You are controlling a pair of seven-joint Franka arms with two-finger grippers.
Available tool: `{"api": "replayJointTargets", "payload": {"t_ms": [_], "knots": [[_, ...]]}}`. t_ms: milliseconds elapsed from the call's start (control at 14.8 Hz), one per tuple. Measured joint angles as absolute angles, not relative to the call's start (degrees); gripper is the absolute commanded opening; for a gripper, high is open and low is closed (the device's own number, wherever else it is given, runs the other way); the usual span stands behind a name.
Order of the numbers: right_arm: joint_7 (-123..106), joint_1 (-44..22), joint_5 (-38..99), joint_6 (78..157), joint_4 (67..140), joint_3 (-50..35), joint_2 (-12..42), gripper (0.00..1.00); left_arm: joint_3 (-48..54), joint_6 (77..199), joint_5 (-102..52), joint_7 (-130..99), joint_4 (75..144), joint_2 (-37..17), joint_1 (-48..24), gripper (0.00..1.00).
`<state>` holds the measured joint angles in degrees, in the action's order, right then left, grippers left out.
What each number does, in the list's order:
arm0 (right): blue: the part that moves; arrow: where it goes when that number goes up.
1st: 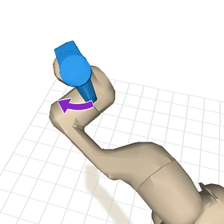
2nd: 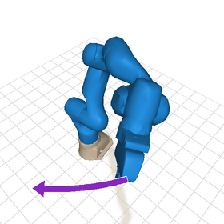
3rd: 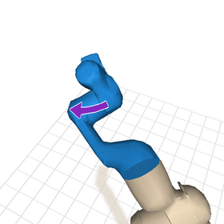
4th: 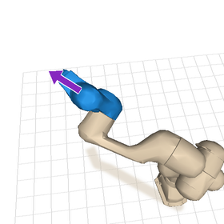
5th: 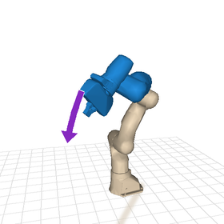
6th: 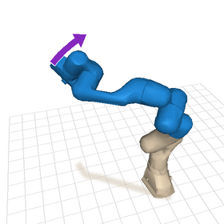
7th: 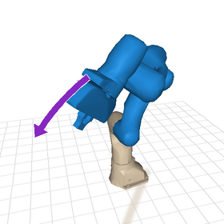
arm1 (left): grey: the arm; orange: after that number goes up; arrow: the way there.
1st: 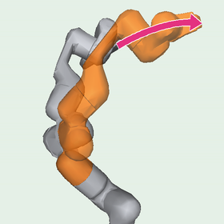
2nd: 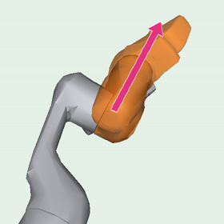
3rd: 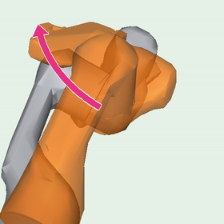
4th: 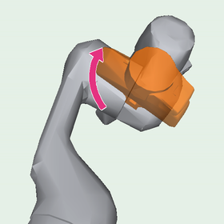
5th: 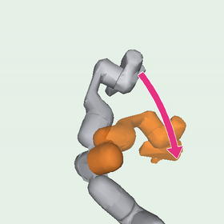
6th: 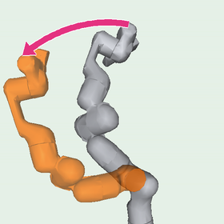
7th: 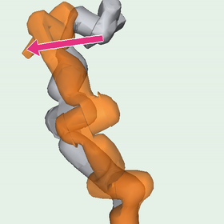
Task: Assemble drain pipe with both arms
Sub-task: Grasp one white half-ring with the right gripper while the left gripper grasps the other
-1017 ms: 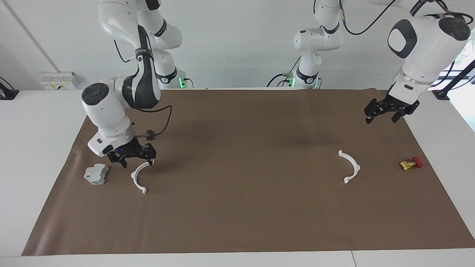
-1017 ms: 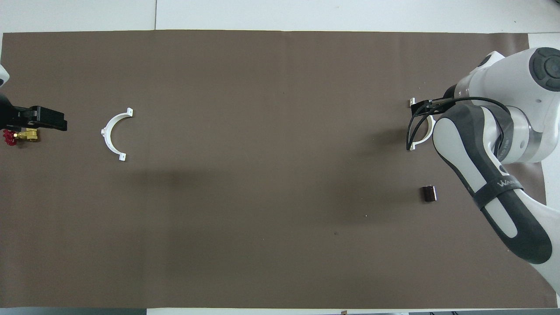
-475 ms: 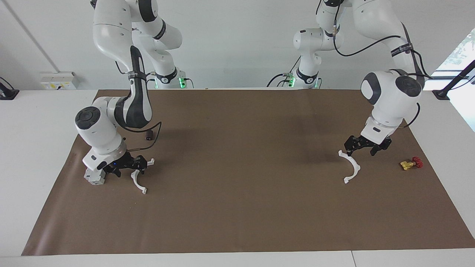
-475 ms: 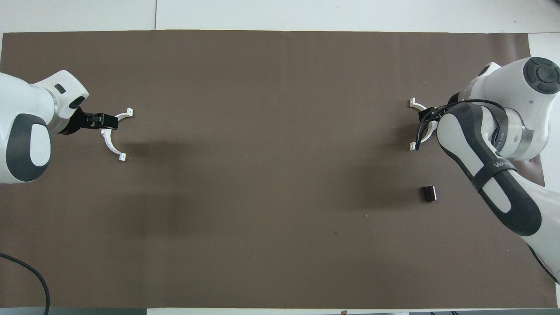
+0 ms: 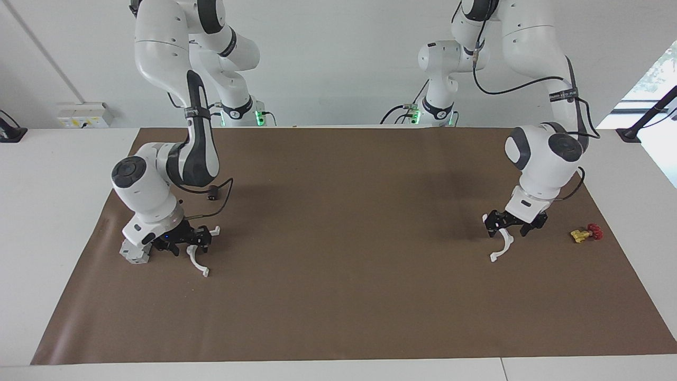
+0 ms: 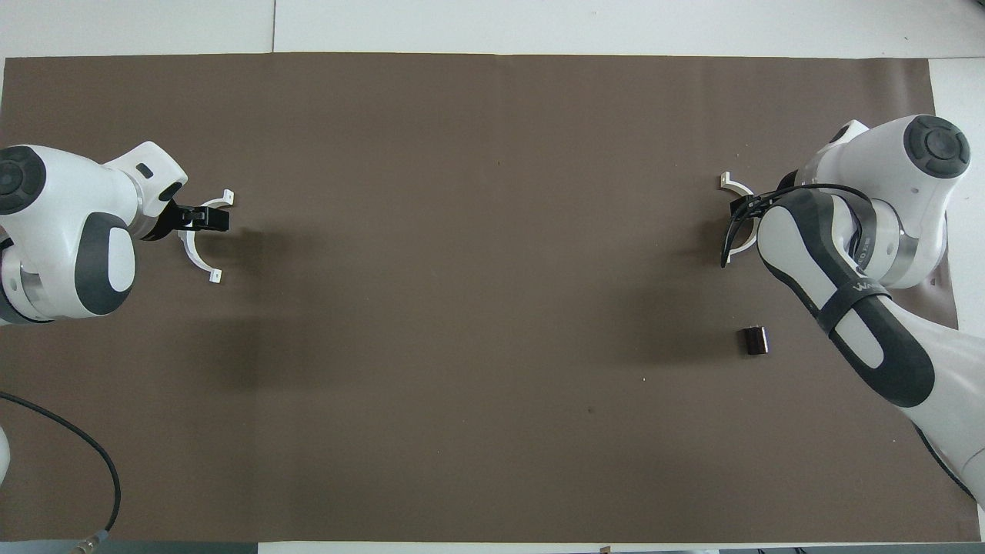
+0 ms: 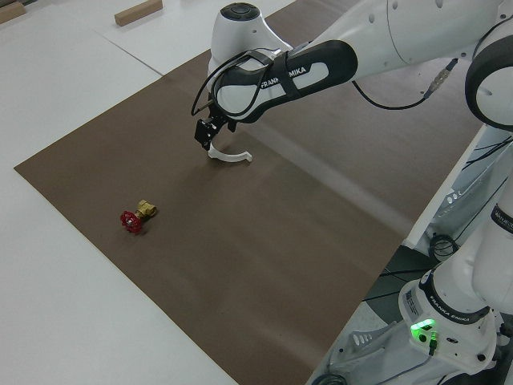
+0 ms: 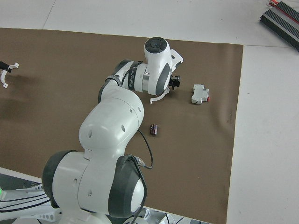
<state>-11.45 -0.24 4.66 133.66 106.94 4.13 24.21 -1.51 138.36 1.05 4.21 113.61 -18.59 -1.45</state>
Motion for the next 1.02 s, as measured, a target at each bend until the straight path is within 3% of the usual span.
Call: {"api": "replayJointTargets", "payload": {"t_ms": [271, 475, 542, 746, 814, 1017], "knots": [[-11.47, -0.24, 4.66, 134.44, 107.48, 4.13, 24.20, 0.60, -1.55, 138.45, 1.05, 4.45, 113.61, -18.86, -0.21, 0.90], [-11.76, -0.23, 4.67, 136.45, 108.85, 4.16, 24.18, 0.57, -1.56, 138.45, 1.05, 4.53, 113.61, -18.86, 0.39, 0.49], [-11.87, -0.21, 4.67, 136.48, 108.86, 4.16, 24.15, 0.50, -1.55, 138.45, 1.05, 4.53, 113.63, -18.86, 0.38, 0.38], [-12.63, -0.18, 4.67, 136.49, 108.87, 4.18, 24.03, 0.11, -1.54, 138.48, 1.05, 4.62, 113.87, -18.86, 0.38, 0.00], [-12.75, -0.13, 4.67, 136.49, 108.87, 4.20, 23.93, 0.00, -1.53, 138.60, 1.05, 4.64, 113.94, -18.86, 0.38, 0.00], [-12.82, -0.11, 4.69, 136.31, 108.82, 4.21, 23.81, 0.00, -1.52, 139.86, 1.05, 5.41, 114.01, -18.86, 0.38, 0.00]]}}
